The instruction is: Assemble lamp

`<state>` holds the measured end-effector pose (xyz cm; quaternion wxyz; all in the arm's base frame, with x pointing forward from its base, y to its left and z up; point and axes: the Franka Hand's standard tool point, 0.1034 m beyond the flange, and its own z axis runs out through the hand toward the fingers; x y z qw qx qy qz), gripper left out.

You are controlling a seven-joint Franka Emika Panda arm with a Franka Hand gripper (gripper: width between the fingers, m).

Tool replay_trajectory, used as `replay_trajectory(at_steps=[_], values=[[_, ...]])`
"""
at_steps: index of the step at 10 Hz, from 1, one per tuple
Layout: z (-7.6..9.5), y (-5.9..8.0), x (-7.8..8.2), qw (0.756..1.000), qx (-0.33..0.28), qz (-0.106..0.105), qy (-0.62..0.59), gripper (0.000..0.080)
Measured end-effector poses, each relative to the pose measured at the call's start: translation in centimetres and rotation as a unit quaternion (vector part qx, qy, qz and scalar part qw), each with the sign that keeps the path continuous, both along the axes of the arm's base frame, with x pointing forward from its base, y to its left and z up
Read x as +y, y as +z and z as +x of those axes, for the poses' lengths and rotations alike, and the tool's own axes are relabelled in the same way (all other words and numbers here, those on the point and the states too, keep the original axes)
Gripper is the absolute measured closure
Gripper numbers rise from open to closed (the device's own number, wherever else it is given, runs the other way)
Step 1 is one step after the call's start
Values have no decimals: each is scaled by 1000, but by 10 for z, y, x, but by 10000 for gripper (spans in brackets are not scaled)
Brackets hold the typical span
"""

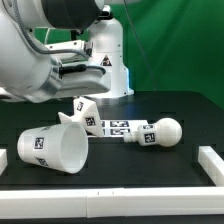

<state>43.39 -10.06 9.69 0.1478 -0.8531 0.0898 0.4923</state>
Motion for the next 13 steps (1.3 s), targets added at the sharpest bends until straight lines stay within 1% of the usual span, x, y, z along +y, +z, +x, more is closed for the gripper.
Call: replay_trajectory(at_steps=[1,2,3,4,5,6,8,9,10,11,12,13], values=[[-4,1,-9,999,9,-15,-29,545],[-9,3,-27,997,19,-31,-66,362],[-16,8,-44,995,30,-39,-83,226],[-20,7,-51,994,38,-47,-95,226],[-22,8,-45,992,52,-49,-104,129],[-22,8,-44,993,48,-41,-98,106],[-22,7,-44,993,48,-40,-97,101],[-22,3,-43,989,58,-57,-124,101],[-23,-6,-48,980,70,-82,-165,101],[-24,-10,-51,978,73,-92,-175,101],[-26,-14,-55,976,75,-90,-184,101],[-25,-18,-63,974,73,-87,-196,101]])
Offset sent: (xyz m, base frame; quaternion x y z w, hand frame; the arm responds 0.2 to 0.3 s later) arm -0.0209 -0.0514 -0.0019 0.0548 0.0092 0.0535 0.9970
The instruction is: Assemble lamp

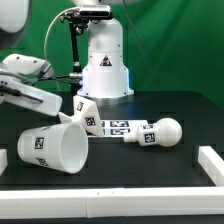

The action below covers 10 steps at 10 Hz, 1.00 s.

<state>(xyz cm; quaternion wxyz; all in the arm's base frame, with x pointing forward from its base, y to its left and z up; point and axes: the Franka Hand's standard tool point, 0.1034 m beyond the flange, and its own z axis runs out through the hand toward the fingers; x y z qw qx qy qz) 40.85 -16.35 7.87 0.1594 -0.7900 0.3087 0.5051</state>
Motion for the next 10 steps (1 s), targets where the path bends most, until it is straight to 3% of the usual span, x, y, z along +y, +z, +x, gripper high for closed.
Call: replay_trajectory(at_steps=[4,6,7,10], values=[[0,-1,3,1000,2,0,4,101],[-17,-14,11,998,23,-43,-27,101],[-24,-14,24,997,41,-43,-56,101],[-24,-15,28,996,35,-44,-69,101]])
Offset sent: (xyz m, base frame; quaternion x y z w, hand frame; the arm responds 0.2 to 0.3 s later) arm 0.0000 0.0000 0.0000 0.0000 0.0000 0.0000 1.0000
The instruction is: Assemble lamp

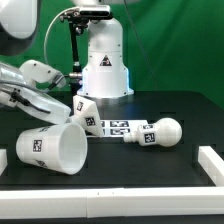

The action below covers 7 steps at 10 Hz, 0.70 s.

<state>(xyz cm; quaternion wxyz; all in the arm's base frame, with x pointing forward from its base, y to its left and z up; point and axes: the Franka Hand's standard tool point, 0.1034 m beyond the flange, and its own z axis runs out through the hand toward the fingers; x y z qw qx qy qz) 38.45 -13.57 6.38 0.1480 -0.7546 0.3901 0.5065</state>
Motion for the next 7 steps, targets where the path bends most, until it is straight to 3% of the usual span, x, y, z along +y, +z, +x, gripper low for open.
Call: replay_trajectory(at_steps=[2,7], values=[[0,-1,1,1000,1,-1,0,101],[-12,-24,15,1000,2,-22,10,101]])
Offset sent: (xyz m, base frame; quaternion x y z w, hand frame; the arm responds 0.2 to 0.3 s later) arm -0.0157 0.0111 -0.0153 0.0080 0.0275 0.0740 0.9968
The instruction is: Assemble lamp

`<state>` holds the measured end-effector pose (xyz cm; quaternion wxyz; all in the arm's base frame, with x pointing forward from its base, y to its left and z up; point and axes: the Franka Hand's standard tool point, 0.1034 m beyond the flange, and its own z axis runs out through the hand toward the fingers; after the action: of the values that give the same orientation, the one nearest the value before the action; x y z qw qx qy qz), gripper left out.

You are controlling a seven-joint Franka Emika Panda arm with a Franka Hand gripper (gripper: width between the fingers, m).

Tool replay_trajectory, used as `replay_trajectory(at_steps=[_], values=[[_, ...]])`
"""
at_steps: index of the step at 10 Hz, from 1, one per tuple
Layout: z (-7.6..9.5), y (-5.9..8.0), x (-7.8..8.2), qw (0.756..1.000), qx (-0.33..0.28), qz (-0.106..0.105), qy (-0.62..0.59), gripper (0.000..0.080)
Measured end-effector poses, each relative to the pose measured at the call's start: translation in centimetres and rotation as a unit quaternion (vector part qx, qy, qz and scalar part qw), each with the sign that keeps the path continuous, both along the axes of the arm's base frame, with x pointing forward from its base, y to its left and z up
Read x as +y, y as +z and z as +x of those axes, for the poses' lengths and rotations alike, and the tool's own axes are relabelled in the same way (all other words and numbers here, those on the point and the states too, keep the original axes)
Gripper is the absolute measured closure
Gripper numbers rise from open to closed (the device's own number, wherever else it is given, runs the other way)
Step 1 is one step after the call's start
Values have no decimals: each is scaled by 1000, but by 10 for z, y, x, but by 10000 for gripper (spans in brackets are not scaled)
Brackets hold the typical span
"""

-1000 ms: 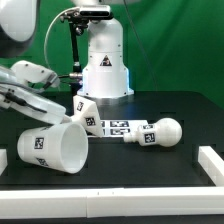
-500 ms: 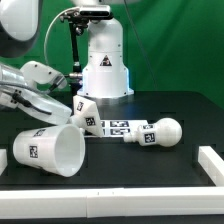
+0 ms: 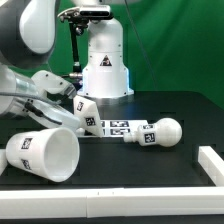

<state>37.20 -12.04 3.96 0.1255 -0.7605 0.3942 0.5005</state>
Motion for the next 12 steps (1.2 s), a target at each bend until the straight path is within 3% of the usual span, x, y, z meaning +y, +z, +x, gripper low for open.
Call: replay_trajectory(at_steps=[6,7,8,9,12], values=[[-7,-10,3,1000,2,-5,3,113],[-7,-8,4,1000,5,0,4,259],[-7,-6,5,1000,7,4,4,259],[-7,-5,5,1000,7,4,4,331],[-6,-2,6,1000,8,9,6,345]])
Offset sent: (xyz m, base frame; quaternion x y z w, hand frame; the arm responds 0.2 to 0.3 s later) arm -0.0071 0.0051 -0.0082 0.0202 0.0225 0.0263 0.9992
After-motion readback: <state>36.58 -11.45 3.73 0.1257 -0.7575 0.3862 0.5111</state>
